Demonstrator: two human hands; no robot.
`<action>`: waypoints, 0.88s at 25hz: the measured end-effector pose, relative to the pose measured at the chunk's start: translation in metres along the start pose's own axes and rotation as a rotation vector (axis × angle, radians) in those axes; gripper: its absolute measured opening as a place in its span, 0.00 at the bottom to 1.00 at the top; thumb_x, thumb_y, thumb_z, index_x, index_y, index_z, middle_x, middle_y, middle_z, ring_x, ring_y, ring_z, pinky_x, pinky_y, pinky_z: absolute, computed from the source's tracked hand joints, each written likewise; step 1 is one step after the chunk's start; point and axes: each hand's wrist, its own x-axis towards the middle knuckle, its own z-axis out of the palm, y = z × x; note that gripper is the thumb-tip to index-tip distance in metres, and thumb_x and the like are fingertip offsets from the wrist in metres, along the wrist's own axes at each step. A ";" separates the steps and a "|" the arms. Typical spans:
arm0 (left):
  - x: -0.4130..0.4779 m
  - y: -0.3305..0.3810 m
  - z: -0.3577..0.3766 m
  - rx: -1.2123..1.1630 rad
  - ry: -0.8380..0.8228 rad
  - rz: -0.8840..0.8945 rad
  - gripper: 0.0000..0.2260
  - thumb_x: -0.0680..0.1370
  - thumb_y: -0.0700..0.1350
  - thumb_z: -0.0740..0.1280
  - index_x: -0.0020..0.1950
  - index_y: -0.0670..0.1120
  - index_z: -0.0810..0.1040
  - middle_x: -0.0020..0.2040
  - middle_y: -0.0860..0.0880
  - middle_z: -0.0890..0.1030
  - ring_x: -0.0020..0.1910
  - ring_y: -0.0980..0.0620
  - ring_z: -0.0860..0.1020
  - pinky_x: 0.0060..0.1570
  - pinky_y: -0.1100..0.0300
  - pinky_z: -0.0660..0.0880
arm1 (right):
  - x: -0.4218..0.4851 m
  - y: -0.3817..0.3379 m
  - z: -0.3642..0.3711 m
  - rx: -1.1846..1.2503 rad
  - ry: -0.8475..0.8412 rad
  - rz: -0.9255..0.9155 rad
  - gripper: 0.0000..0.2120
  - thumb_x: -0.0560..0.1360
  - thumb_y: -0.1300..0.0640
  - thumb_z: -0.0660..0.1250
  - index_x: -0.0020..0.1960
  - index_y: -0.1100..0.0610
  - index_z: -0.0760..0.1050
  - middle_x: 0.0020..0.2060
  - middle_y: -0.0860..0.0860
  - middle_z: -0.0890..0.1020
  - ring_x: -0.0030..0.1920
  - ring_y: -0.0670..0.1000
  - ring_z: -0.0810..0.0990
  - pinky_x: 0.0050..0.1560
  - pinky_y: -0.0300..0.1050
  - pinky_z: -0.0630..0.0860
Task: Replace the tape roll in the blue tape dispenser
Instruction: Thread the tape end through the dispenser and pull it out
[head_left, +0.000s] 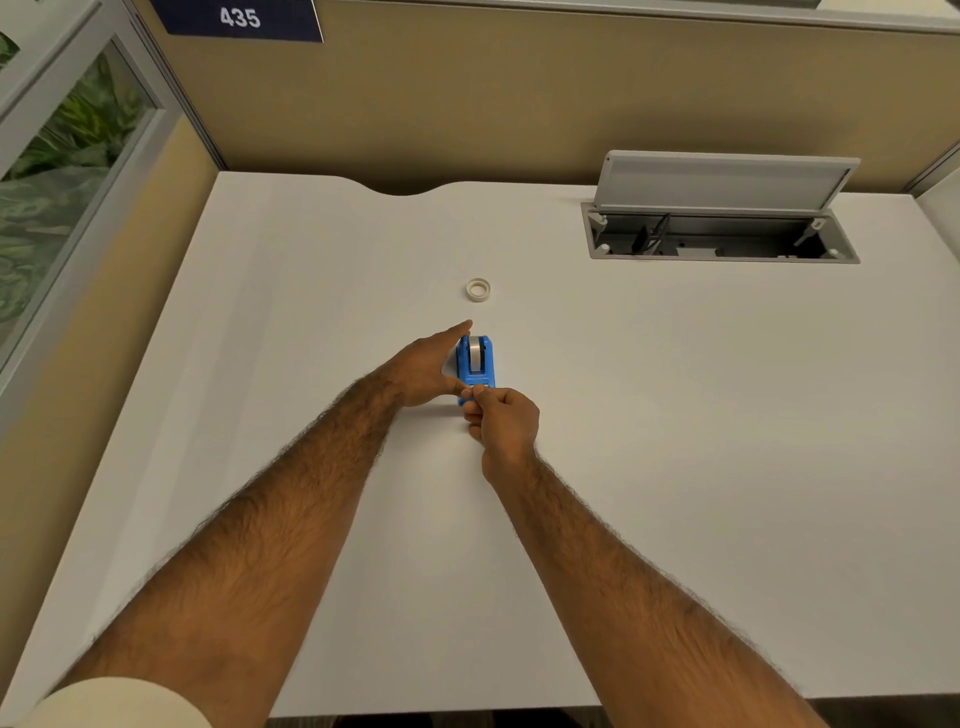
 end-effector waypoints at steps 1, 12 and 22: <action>0.000 0.000 0.000 0.003 0.001 0.002 0.46 0.71 0.52 0.77 0.81 0.53 0.51 0.80 0.52 0.59 0.77 0.48 0.61 0.73 0.52 0.60 | 0.000 0.001 0.000 0.002 -0.001 0.000 0.08 0.79 0.58 0.67 0.48 0.62 0.83 0.42 0.56 0.87 0.37 0.49 0.80 0.45 0.45 0.81; 0.000 -0.002 -0.001 -0.011 0.005 0.027 0.45 0.72 0.51 0.77 0.81 0.52 0.53 0.80 0.53 0.60 0.77 0.50 0.62 0.72 0.53 0.61 | 0.003 0.005 -0.002 0.037 -0.019 -0.011 0.08 0.78 0.60 0.68 0.46 0.61 0.84 0.41 0.57 0.87 0.35 0.48 0.80 0.39 0.43 0.80; 0.002 -0.001 0.001 0.015 0.015 0.008 0.46 0.71 0.52 0.77 0.81 0.52 0.52 0.80 0.52 0.60 0.77 0.48 0.63 0.72 0.52 0.62 | 0.009 0.008 -0.010 -0.083 -0.022 -0.094 0.10 0.79 0.56 0.69 0.48 0.62 0.82 0.39 0.58 0.86 0.32 0.49 0.80 0.39 0.45 0.83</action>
